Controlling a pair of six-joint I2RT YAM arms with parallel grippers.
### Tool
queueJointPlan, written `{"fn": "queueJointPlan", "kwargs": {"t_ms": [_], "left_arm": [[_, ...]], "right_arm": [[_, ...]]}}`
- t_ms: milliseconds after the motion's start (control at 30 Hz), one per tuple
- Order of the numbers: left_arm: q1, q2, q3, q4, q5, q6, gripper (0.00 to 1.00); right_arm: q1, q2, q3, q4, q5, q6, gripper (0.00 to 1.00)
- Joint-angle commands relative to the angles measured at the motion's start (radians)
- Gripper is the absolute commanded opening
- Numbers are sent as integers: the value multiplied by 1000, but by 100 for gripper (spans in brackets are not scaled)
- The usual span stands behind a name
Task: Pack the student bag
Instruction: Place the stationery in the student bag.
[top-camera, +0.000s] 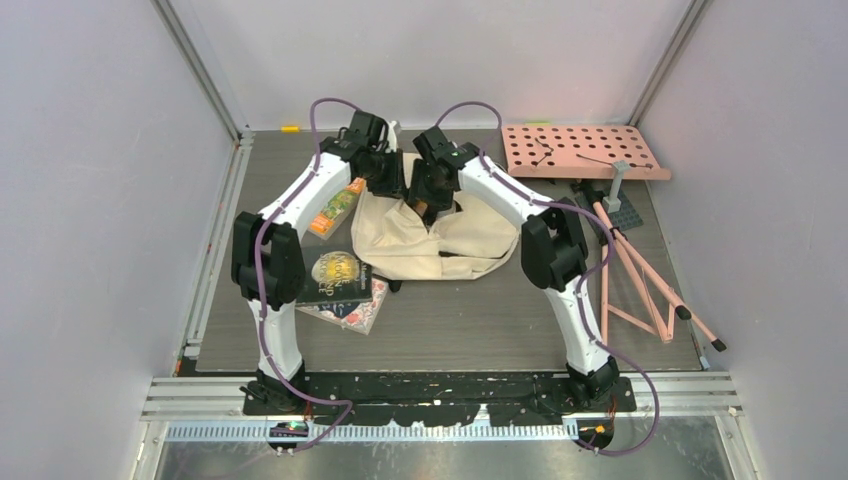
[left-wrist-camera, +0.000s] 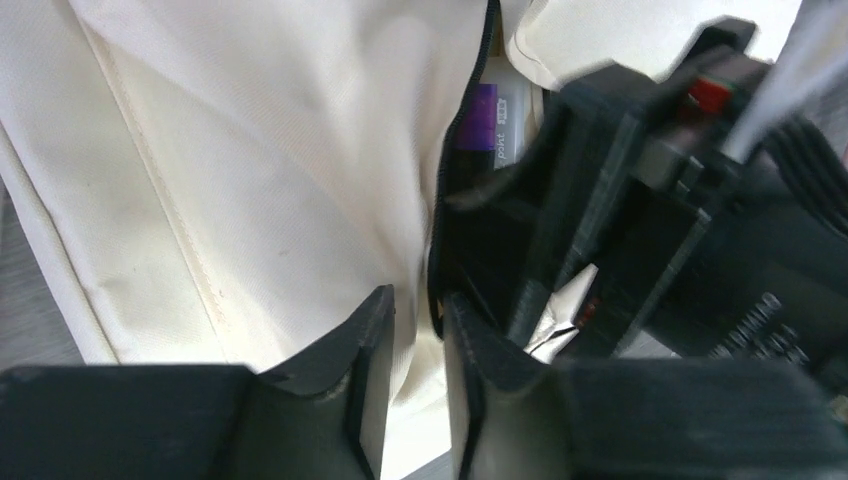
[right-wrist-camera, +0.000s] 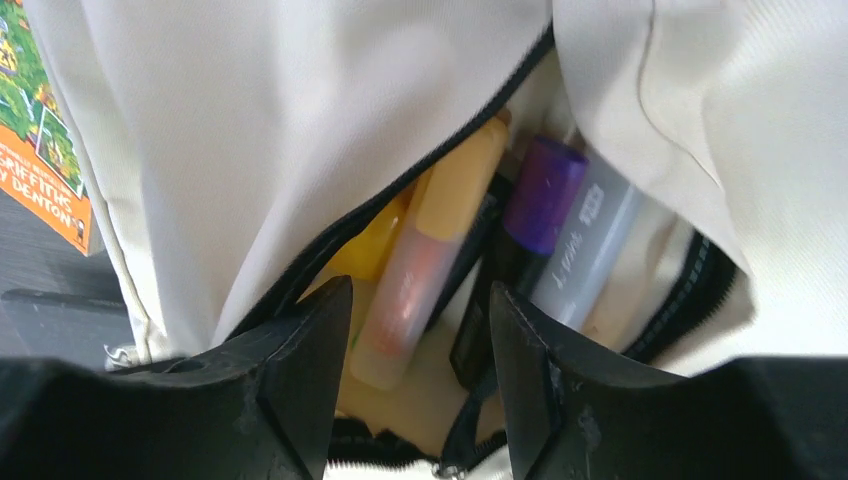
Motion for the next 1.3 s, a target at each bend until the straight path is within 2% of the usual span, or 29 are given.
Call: {"fn": "queueJointPlan", "kwargs": {"t_ms": [0,167,300,467,700,800,933,1100,1267], "left_arm": [[-3,-46,43,-15,-5,41,32],[-3,-84,35,-17,-15,63,53],[-3,-138,-25,6,-17,71,65],[-3,-218,-149,42,-23,82,72],[-3,-213,-202,9,-53,91,60],[-3,-192,-196,9,-47,86,47],[-3,-177,-190,13,-39,84,38],[-3,-147,-188,26,-14,80,34],[-3,-126,-184,33,-8,79,33]], "right_arm": [[14,-159,-59,-11,50,-59,59],[9,-204,-153,1,43,-92,60],[3,-212,-199,18,33,-92,56],[2,-206,-234,46,0,-80,49],[6,-199,-252,53,-64,-52,44],[8,-191,-266,54,-62,-42,42],[10,-176,-270,50,-55,-22,38],[11,-177,-280,41,-52,25,29],[11,-176,-286,3,-2,44,27]]}}
